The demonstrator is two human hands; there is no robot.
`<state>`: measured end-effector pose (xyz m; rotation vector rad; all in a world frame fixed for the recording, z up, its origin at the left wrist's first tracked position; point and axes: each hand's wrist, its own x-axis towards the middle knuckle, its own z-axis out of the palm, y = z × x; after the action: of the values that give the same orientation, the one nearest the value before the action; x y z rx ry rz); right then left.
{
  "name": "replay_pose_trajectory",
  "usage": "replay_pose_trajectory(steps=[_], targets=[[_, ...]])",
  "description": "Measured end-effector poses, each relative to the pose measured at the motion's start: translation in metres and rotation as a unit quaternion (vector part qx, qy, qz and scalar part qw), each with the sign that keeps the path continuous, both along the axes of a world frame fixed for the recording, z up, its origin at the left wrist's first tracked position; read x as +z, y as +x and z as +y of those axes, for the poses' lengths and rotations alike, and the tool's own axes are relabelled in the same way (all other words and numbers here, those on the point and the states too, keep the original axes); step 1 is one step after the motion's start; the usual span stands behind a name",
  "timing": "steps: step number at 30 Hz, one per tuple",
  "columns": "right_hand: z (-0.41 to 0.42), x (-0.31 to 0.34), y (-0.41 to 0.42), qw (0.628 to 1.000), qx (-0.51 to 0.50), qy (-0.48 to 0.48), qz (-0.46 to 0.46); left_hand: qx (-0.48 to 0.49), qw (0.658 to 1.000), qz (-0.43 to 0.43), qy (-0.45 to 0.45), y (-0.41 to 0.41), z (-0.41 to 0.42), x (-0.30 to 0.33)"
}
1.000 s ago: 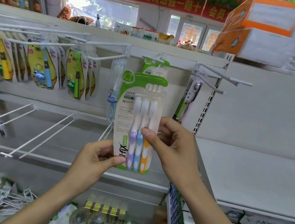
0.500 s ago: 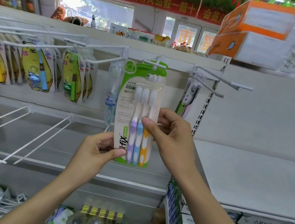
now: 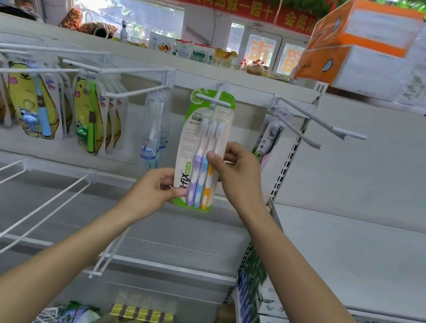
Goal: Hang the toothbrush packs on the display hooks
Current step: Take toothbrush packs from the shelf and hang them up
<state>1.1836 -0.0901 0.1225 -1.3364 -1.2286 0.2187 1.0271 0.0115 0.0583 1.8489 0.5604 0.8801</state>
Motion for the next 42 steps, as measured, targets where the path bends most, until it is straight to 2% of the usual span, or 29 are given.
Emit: replay_pose_trajectory(steps=[8,12,15,20,27,29,32,37,42], targets=[[0.034,0.003,0.021,0.996,-0.057,-0.047,-0.048,0.034,0.999,0.020,-0.001,0.029,0.029,-0.004],[0.042,0.005,0.024,0.994,-0.070,-0.061,-0.062,0.061,0.995,0.042,-0.060,0.039,0.039,-0.014],[0.047,0.003,0.023,0.992,-0.085,-0.070,-0.067,0.083,0.990,0.024,-0.111,0.042,0.040,-0.018],[0.046,-0.001,0.023,0.988,-0.092,-0.086,-0.087,0.094,0.986,0.011,-0.134,0.041,0.029,-0.017],[0.010,-0.019,0.025,0.973,-0.090,-0.153,-0.145,0.052,0.962,0.117,-0.239,0.028,0.003,-0.019],[-0.005,-0.031,0.028,0.963,-0.094,-0.175,-0.180,0.070,0.971,0.149,-0.174,0.026,-0.004,-0.024],[-0.034,-0.047,0.034,0.950,-0.097,-0.193,-0.227,0.129,0.970,0.207,0.017,0.024,-0.018,-0.025],[-0.087,-0.067,0.048,0.916,-0.122,-0.202,-0.325,0.148,0.928,0.223,0.259,0.024,-0.056,-0.015],[-0.145,-0.080,0.067,0.883,-0.159,-0.200,-0.394,0.113,0.885,0.233,0.386,0.049,-0.099,-0.014]])
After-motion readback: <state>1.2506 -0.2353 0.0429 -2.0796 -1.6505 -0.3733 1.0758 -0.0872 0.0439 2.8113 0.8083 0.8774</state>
